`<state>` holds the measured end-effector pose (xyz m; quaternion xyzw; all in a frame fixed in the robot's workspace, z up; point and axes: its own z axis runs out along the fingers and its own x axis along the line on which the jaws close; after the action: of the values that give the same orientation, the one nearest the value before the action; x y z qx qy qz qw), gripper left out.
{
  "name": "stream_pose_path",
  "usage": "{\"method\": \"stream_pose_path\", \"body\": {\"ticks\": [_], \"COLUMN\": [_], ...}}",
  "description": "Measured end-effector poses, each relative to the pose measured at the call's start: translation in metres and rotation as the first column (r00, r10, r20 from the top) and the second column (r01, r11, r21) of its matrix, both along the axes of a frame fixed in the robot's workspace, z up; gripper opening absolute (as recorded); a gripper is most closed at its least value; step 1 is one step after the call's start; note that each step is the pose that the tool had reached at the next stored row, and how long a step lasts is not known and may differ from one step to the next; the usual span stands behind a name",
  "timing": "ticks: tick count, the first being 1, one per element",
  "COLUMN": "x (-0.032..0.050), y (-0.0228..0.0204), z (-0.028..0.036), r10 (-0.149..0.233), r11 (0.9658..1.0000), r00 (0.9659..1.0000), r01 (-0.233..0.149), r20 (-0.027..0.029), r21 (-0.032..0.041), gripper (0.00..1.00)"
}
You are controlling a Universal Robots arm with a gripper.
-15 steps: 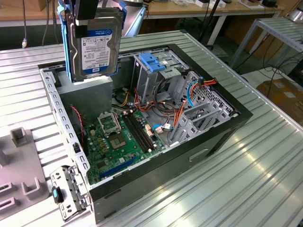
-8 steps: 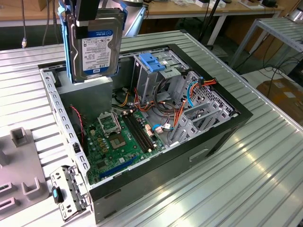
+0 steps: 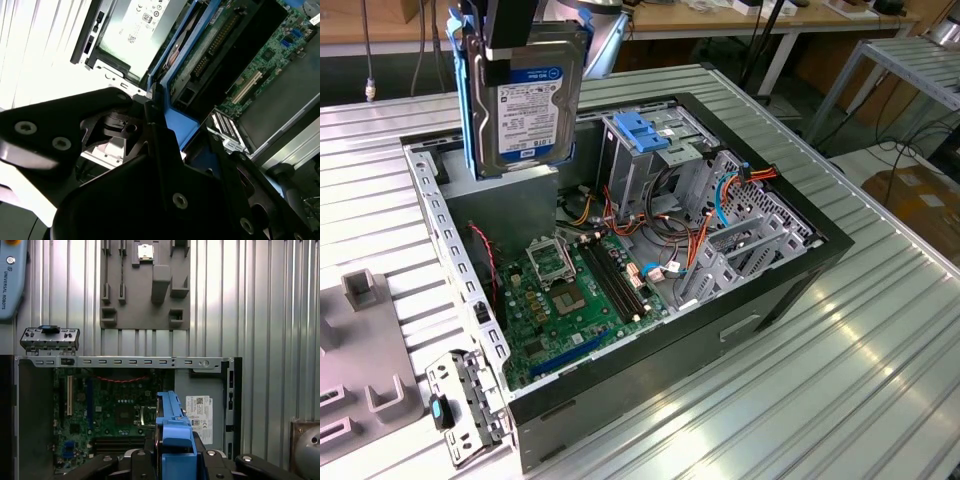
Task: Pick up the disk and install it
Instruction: 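Insert the disk into the insertion slot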
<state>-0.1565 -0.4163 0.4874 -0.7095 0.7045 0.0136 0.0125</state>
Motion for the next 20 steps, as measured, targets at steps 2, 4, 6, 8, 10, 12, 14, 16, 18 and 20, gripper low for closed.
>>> {"method": "stream_pose_path", "body": {"ticks": [2, 4, 6, 8, 10, 12, 14, 16, 18, 20], "x": [0.0029, 0.0051, 0.0066, 0.0074, 0.0080, 0.0084, 0.0086, 0.0088, 0.0091, 0.0092], "y": [-0.0001, -0.0004, -0.0008, -0.0010, -0.0012, -0.0017, -0.0021, -0.0026, -0.0030, -0.0035], "z": [0.0000, 0.0000, 0.0000, 0.0000, 0.0000, 0.0000, 0.0000, 0.0000, 0.0000, 0.0000], "r10": [0.000, 0.000, 0.000, 0.000, 0.000, 0.000, 0.000, 0.000, 0.000, 0.000], "r11": [1.0000, 1.0000, 1.0000, 1.0000, 1.0000, 1.0000, 1.0000, 1.0000, 1.0000, 1.0000], "r00": [1.0000, 1.0000, 1.0000, 1.0000, 1.0000, 1.0000, 1.0000, 1.0000, 1.0000, 1.0000], "r01": [0.000, 0.000, 0.000, 0.000, 0.000, 0.000, 0.000, 0.000, 0.000, 0.000], "r20": [0.0000, 0.0000, 0.0000, 0.0000, 0.0000, 0.0000, 0.0000, 0.0001, 0.0000, 0.0001], "r21": [0.0000, 0.0000, 0.0000, 0.0000, 0.0000, 0.0000, 0.0001, 0.0001, 0.0000, 0.0001], "gripper": [0.37, 0.37, 0.37, 0.37, 0.37, 0.37, 0.37, 0.37, 0.37, 0.37]}}
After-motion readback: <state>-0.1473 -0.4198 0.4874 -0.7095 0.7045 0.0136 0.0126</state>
